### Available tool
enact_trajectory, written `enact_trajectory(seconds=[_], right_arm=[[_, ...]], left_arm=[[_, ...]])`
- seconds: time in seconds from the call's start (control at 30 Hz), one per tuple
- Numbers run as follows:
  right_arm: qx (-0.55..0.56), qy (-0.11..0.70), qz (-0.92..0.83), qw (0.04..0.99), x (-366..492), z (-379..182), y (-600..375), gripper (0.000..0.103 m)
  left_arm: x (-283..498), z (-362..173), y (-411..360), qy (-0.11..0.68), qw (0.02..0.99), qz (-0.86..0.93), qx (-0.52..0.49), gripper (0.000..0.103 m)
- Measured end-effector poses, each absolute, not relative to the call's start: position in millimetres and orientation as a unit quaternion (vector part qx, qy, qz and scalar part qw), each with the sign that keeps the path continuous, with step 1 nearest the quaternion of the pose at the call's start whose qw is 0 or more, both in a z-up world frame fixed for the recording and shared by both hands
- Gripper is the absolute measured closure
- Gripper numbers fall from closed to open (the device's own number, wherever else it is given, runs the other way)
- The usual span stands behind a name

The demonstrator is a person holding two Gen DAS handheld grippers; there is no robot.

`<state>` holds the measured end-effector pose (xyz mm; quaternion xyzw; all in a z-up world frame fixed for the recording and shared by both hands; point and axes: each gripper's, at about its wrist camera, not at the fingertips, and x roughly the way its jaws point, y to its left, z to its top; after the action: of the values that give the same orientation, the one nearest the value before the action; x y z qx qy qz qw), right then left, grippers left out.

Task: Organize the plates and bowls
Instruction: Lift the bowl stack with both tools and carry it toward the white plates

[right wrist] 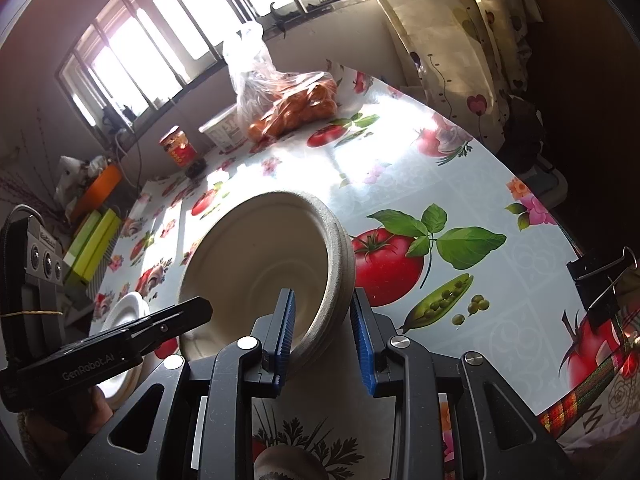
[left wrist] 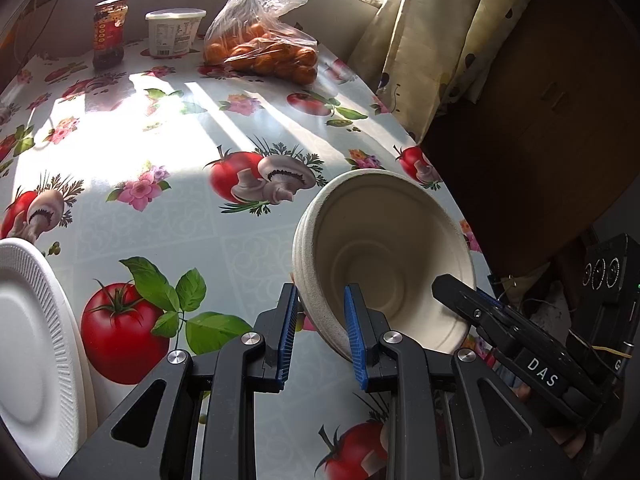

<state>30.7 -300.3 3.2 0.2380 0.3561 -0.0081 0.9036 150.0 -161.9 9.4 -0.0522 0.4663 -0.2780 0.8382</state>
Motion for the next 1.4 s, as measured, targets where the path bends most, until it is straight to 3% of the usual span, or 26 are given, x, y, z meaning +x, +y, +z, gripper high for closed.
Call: enact_trajectory(seconds=[1.4], right_arm=[[0.203,0.352,0.044,0.913,35.8,36.0,-240.4,0.075]], left_arm=[[121.9,34.3,-100.4,0.438,0.867,-0.226,-0.074,0.078]])
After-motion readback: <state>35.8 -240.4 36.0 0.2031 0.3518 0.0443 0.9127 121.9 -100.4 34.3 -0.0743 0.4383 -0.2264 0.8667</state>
